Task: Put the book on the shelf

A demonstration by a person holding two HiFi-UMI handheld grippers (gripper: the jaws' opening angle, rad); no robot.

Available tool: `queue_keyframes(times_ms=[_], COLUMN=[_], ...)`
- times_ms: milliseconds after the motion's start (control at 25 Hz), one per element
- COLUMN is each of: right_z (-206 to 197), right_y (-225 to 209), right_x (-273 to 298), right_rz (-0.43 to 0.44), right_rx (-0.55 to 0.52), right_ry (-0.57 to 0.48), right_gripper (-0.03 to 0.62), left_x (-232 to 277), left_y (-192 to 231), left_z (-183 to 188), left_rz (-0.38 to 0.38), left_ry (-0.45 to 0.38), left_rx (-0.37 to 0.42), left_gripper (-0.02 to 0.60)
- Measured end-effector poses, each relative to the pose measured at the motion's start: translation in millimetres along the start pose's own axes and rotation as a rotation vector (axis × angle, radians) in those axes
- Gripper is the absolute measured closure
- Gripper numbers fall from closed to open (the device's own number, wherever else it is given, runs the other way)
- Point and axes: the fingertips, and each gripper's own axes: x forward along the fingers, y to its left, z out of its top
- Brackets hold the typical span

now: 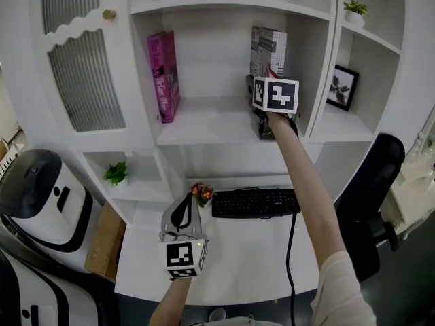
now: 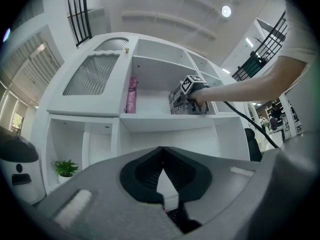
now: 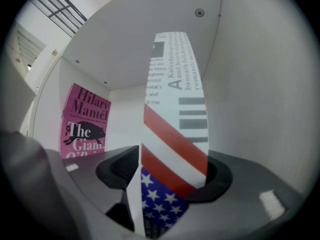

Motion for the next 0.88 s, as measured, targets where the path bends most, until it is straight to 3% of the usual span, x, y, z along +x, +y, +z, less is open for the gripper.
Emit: queue_keyframes(times_ms=[440, 720, 800, 880], right_z=[24.9, 29.2, 27.4, 22.6], right_y=[9.4, 42.0, 53.1, 61.1], right_x=[-43.8, -133.9, -167.3, -199.3], right_rz=[-0.025, 0.053, 0.077, 0.083], right_rx=[-0.066, -0.185, -0.204, -0.227], right_ry=[-0.089, -0.242, -0.300, -0.355], right_gripper=[0.292, 0.283, 0.333, 0.448], left_x=[-10.4, -22.1, -24.6, -27.1], left_y=[0.3, -13.0, -18.1, -21.8], left_z=[17.2, 21.7, 23.6, 27.8], left_rz=[0.005, -0.019, -0.030, -0.039], left_ry=[-0.039, -0.037, -0.043, -0.055], left_rx=[0.007, 0.009, 0.011, 0.013], left_gripper=[0.578, 0.578, 0.578, 0.578])
